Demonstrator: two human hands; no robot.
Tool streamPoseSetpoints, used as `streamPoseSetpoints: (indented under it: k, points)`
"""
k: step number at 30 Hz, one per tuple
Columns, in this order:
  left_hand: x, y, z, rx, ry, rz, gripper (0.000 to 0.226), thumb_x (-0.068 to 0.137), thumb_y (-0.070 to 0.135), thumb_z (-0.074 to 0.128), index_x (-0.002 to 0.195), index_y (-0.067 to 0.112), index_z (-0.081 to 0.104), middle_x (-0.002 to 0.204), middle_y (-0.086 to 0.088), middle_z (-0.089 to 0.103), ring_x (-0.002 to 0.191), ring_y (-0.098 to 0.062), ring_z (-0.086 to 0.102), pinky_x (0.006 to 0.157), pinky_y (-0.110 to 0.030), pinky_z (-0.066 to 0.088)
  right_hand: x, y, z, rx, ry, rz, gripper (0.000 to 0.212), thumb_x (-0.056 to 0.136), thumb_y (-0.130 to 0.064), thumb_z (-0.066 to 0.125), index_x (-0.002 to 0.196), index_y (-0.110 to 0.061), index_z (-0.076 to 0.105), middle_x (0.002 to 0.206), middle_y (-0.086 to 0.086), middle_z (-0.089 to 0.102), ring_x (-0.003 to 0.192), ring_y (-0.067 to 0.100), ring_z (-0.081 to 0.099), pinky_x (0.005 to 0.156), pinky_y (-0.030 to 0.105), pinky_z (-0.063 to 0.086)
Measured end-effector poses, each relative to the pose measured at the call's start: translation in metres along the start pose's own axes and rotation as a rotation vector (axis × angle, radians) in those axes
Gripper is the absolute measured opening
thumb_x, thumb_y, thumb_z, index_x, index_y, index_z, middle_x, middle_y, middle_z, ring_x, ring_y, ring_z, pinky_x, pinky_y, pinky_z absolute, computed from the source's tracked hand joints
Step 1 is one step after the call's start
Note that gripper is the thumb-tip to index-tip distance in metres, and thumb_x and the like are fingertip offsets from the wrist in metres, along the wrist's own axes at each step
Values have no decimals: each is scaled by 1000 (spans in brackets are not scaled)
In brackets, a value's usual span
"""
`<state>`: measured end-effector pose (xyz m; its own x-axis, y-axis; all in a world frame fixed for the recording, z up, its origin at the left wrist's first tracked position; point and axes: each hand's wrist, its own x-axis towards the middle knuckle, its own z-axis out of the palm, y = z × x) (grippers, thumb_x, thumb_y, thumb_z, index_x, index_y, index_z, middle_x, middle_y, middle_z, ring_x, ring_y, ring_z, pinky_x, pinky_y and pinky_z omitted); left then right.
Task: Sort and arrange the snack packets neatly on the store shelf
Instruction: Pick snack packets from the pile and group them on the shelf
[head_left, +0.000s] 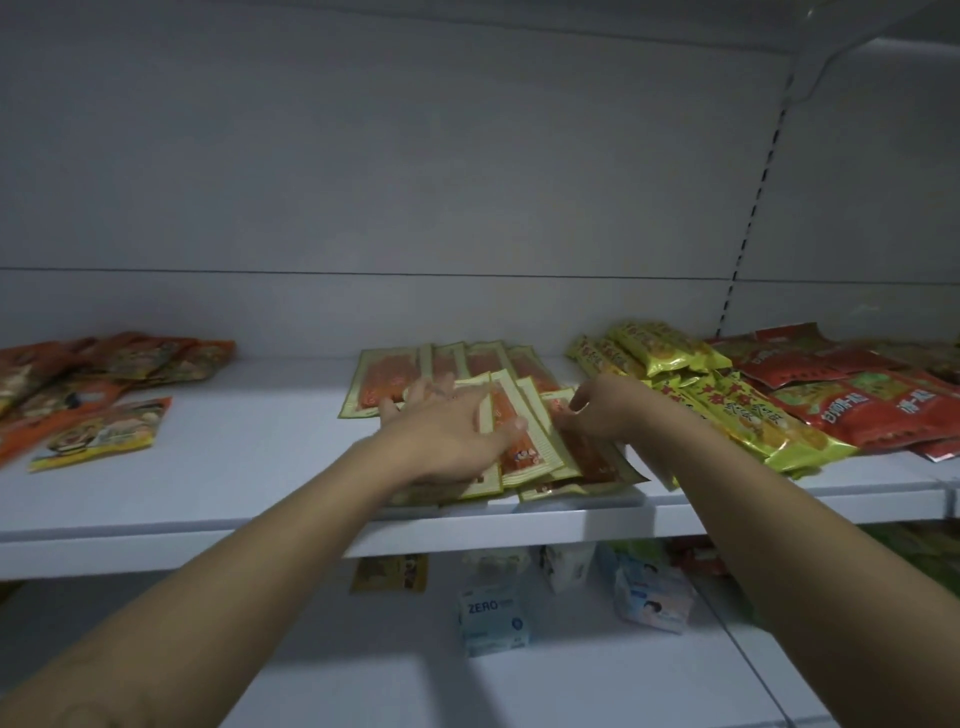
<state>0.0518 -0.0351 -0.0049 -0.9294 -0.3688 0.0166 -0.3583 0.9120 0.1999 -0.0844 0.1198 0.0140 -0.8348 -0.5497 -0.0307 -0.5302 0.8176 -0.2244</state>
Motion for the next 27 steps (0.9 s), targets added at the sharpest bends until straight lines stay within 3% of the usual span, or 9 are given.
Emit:
streamPoseSetpoints:
  k: [5, 9, 14, 17, 22, 27]
  points:
    - [30, -34, -29, -15, 111, -118, 65, 94, 71, 31, 151, 41, 28, 162, -6, 24, 149, -32, 14, 114, -57, 14, 13, -14, -21, -103, 63, -45, 37, 97, -23, 52, 125, -3, 64, 128, 15, 64, 117, 30, 61, 98, 39, 52]
    - [65, -70, -35, 6, 64, -151, 56, 100, 58, 31, 150, 32, 35, 157, -6, 37, 145, -34, 27, 118, -52, 19, 32, -30, -29, -83, 41, -105, 40, 100, -28, 48, 130, -7, 61, 133, 14, 60, 119, 30, 57, 99, 37, 49]
    - [99, -83, -28, -16, -117, -227, 64, 97, 63, 40, 147, 23, 45, 153, -7, 43, 138, -29, 42, 115, -42, 32, 75, -42, -21, -32, -71, -69, 51, 103, -35, 44, 144, -3, 46, 146, 16, 48, 128, 32, 50, 99, 35, 44]
    - [115, -82, -24, -11, -180, -269, 70, 93, 69, 41, 143, 21, 51, 151, -9, 46, 134, -28, 47, 110, -38, 35, 103, -42, -12, 12, -127, -11, 55, 101, -41, 49, 141, -2, 47, 133, 17, 56, 115, 32, 57, 89, 35, 48]
    - [131, -64, -23, -214, -173, -149, 72, 92, 64, 51, 150, 23, 41, 155, -4, 41, 138, -26, 44, 111, -34, 34, 134, -36, -2, 75, -159, 10, 50, 99, -39, 54, 134, -2, 54, 139, 14, 54, 121, 28, 54, 87, 28, 45]
    - [138, -52, -20, -377, -137, -160, 73, 88, 57, 63, 149, 23, 41, 152, -3, 45, 133, -24, 49, 96, -26, 35, 142, -27, -1, 240, -164, 14, 65, 93, -38, 66, 140, 3, 47, 144, 18, 48, 129, 32, 49, 104, 35, 43]
